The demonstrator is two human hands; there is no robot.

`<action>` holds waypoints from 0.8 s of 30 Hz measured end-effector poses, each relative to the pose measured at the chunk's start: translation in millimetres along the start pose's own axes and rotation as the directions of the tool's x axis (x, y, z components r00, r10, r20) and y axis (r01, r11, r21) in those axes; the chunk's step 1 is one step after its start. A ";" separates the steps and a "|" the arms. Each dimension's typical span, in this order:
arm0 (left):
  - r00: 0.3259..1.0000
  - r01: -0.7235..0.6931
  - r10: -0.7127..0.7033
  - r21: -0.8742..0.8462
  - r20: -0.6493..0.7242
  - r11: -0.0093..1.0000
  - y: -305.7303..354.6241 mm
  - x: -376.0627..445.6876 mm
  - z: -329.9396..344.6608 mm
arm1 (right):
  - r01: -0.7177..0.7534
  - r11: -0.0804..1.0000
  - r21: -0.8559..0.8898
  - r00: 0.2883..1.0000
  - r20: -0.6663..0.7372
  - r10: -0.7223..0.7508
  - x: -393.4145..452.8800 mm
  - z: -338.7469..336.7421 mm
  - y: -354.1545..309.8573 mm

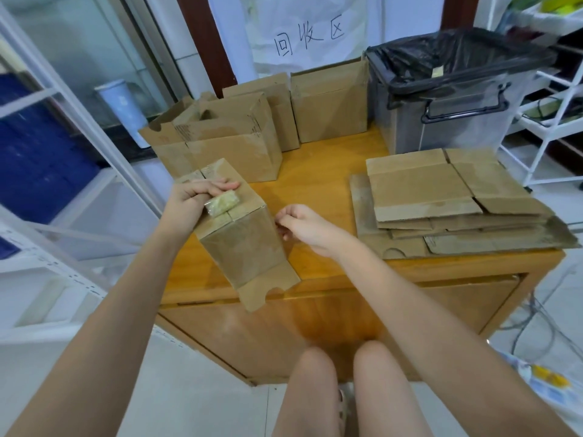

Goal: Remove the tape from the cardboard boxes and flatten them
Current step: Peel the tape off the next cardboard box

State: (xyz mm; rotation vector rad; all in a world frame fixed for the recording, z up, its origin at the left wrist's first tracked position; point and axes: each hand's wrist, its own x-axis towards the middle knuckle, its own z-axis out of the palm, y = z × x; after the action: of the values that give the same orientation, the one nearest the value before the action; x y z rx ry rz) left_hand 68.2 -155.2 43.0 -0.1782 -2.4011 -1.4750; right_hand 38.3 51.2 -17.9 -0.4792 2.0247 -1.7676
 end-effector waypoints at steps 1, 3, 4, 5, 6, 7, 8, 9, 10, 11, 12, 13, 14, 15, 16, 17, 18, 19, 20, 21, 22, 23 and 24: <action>1.000 0.002 -0.002 -0.008 -0.003 1.000 0.0 0.2 0.4 | -0.005 1.000 0.030 1.000 -0.013 0.006 -1.6 -2.1 -0.1; 1.000 0.004 -0.004 -0.032 -0.010 0.999 0.2 0.6 1.1 | -0.017 0.995 0.093 0.999 -0.026 0.019 -4.1 -6.4 1.5; 1.000 0.003 -0.004 -0.038 -0.010 0.999 0.8 0.5 1.3 | -0.023 0.993 0.119 0.999 -0.022 0.026 -5.5 -8.8 2.4; 1.000 0.004 -0.004 -0.042 -0.009 0.999 1.5 0.5 1.5 | -0.029 0.990 0.137 0.999 -0.014 0.031 -7.0 -11.1 3.0; 1.000 0.007 -0.007 -0.043 -0.009 0.999 1.6 0.6 1.5 | -0.034 0.989 0.146 0.999 0.000 0.034 -8.5 -13.1 3.0; 1.000 0.009 -0.009 -0.045 -0.010 0.999 2.1 0.7 1.6 | -0.033 0.990 0.136 0.999 0.013 0.032 -9.7 -14.0 2.8; 1.000 0.011 -0.011 -0.044 -0.011 0.999 2.3 0.7 1.5 | -0.027 0.992 0.122 0.999 0.020 0.025 -11.0 -14.0 1.8; 1.000 0.011 -0.012 -0.046 -0.011 0.999 2.2 1.0 1.3 | -0.019 0.994 0.109 1.000 0.017 0.017 -11.9 -13.1 0.6; 1.000 0.007 -0.008 -0.044 -0.013 0.999 1.9 1.1 1.4 | -0.015 0.994 0.106 1.000 0.004 0.014 -12.7 -11.2 -1.2; 1.000 0.003 -0.003 -0.041 -0.014 0.999 1.5 1.0 1.7 | -0.012 0.994 0.107 1.000 -0.021 0.015 -12.7 -9.3 -2.7; 1.000 -0.001 0.000 -0.032 -0.013 0.999 0.9 1.1 2.1 | -0.015 0.993 0.114 0.999 -0.050 0.021 -12.3 -7.4 -3.8; 1.000 0.000 0.000 -0.025 -0.014 1.000 0.7 1.0 2.6 | -0.021 0.992 0.122 0.996 -0.080 0.031 -11.4 -6.1 -4.3; 1.000 0.003 -0.003 -0.017 -0.016 1.000 0.3 1.2 2.8 | -0.027 0.990 0.136 0.994 -0.106 0.041 -11.2 -5.0 -5.5; 1.000 0.002 -0.002 -0.015 -0.018 1.000 0.5 1.2 2.8 | -0.027 0.988 0.149 0.991 -0.124 0.046 -10.9 -4.7 -6.3; 1.000 0.000 0.000 -0.013 -0.019 1.000 0.7 1.1 2.5 | -0.025 0.987 0.158 0.990 -0.135 0.047 -11.2 -4.6 -7.3; 1.000 -0.002 0.002 -0.016 -0.016 1.000 1.4 1.1 2.1 | -0.024 0.987 0.158 0.989 -0.138 0.046 -10.9 -4.3 -7.3; 1.000 -0.002 0.002 -0.020 -0.010 1.000 1.8 1.0 1.8 | -0.026 0.988 0.150 0.990 -0.134 0.046 -11.3 -3.3 -7.6; 1.000 -0.001 0.001 -0.025 -0.004 1.000 2.4 1.1 1.6 | -0.027 0.991 0.134 0.990 -0.130 0.045 -11.3 -1.7 -7.4; 1.000 -0.001 0.001 -0.028 0.000 1.000 2.9 1.1 2.1 | -0.026 0.993 0.115 0.990 -0.132 0.041 -10.9 0.2 -7.1; 1.000 0.000 0.000 -0.031 0.003 1.000 3.5 1.1 2.9 | -0.019 0.995 0.096 0.989 -0.142 0.033 -10.2 1.7 -6.7; 1.000 0.002 -0.002 -0.031 0.005 1.000 3.9 1.0 4.2 | -0.009 0.996 0.086 0.987 -0.158 0.023 -10.3 2.6 -7.1; 1.000 0.006 -0.005 -0.028 0.007 1.000 4.2 0.7 5.3 | 0.002 0.996 0.089 0.985 -0.175 0.014 -11.2 2.2 -7.5; 1.000 0.007 -0.007 -0.021 0.009 1.000 4.6 0.5 6.1 | 0.015 0.994 0.105 0.982 -0.187 0.005 -13.0 0.6 -8.4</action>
State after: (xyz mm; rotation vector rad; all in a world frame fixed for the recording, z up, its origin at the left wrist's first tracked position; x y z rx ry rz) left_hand 67.8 -147.7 44.5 -0.1817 -2.3966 -1.5064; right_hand 49.6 56.1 -8.6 -0.2949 2.0399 -1.9768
